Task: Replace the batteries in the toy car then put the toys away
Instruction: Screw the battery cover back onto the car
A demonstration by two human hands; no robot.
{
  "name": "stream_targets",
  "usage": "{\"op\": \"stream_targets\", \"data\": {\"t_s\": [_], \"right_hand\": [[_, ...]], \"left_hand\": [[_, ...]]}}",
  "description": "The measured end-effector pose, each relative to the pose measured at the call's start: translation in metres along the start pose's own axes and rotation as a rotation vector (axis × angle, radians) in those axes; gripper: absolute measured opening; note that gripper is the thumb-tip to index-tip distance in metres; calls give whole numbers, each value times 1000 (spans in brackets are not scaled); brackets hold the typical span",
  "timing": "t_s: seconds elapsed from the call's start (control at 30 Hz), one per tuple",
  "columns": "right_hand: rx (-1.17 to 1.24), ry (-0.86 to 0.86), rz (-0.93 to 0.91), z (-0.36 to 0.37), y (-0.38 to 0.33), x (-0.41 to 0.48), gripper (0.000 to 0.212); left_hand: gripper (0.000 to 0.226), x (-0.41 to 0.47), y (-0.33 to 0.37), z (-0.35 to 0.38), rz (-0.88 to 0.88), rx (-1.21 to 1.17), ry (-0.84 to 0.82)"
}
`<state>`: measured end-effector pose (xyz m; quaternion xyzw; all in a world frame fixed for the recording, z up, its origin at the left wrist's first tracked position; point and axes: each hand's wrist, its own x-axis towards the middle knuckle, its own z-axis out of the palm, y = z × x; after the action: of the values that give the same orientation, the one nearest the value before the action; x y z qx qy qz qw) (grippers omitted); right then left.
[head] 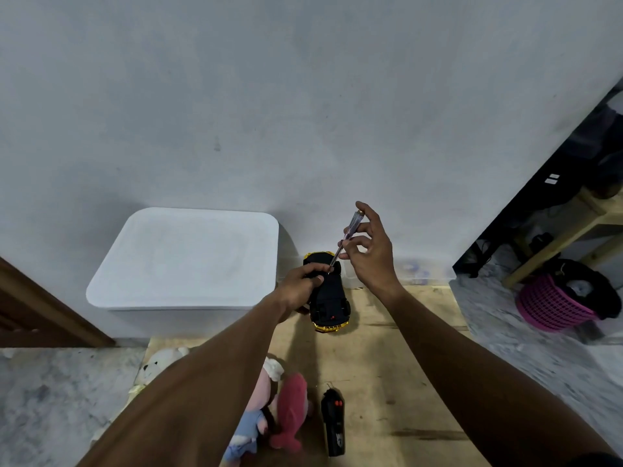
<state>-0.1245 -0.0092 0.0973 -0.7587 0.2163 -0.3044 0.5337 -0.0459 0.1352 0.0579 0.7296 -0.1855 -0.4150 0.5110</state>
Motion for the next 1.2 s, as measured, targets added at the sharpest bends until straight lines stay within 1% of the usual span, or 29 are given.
{"op": "stream_targets", "data": {"t_s": [0.33, 0.83, 1.07, 1.2], "right_hand": [[-50, -66, -37, 1, -11, -3, 77], [-32, -36, -21, 0, -15, -4, 77], [-39, -20, -50, 3, -9, -5, 76], [-90, -30, -82, 6, -3, -6, 76]], "left_hand": [[33, 2, 2, 2, 7, -15, 0], [35, 4, 1, -2, -7, -10, 15], [33, 3, 1, -2, -11, -20, 14], [35, 3, 0, -1, -4, -25, 18]]}}
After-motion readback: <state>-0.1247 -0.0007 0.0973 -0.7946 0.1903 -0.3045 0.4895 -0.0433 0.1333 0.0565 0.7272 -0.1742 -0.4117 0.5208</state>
